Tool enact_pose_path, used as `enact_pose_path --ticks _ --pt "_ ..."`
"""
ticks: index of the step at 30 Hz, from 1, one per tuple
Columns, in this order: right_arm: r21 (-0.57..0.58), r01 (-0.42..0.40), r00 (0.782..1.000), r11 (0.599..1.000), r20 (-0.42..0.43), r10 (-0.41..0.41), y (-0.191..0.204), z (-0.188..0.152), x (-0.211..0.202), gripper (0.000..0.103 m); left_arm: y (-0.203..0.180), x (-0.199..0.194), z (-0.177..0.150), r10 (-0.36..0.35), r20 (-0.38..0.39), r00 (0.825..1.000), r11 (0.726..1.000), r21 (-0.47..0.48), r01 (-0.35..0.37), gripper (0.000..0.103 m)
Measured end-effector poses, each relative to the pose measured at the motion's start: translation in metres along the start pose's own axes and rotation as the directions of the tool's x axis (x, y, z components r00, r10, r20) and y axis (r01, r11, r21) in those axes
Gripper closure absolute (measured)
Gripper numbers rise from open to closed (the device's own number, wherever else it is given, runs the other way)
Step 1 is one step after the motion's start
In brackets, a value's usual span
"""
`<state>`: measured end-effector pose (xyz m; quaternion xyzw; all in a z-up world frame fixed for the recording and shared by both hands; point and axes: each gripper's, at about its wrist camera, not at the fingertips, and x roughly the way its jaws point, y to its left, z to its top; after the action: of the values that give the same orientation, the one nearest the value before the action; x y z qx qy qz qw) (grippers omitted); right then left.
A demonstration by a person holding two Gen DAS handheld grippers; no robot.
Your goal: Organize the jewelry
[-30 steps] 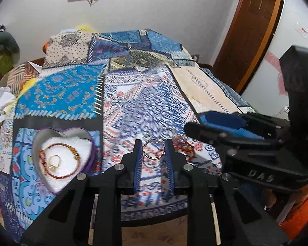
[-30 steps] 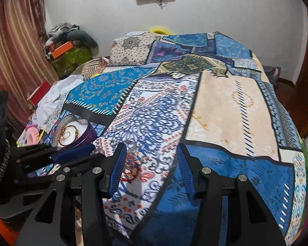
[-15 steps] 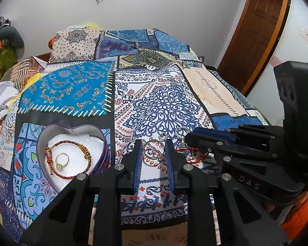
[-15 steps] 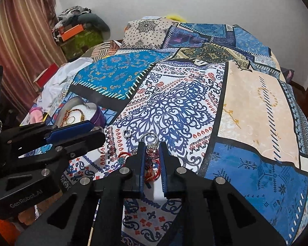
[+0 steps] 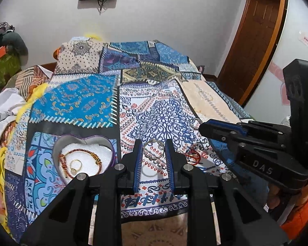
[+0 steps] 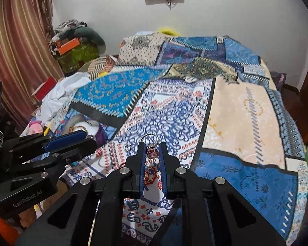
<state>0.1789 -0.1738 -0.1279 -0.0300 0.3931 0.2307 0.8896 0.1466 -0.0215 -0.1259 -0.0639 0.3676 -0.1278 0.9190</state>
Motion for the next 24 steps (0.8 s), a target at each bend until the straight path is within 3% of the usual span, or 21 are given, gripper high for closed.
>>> enact_pose_path --ticks 13,24 --pt "-0.023 0.001 0.995 1.000 0.095 0.001 0.032 0.013 -0.034 0.092 0.007 -0.051 0.010 0.024 0.111 0.994 1.000 0.007 -0.025 0.082" --pt "-0.063 -0.064 0.991 0.996 0.116 0.071 0.072 0.019 -0.031 0.092 0.041 -0.077 0.004 0.096 0.146 0.985 0.995 -0.044 -0.090 0.082"
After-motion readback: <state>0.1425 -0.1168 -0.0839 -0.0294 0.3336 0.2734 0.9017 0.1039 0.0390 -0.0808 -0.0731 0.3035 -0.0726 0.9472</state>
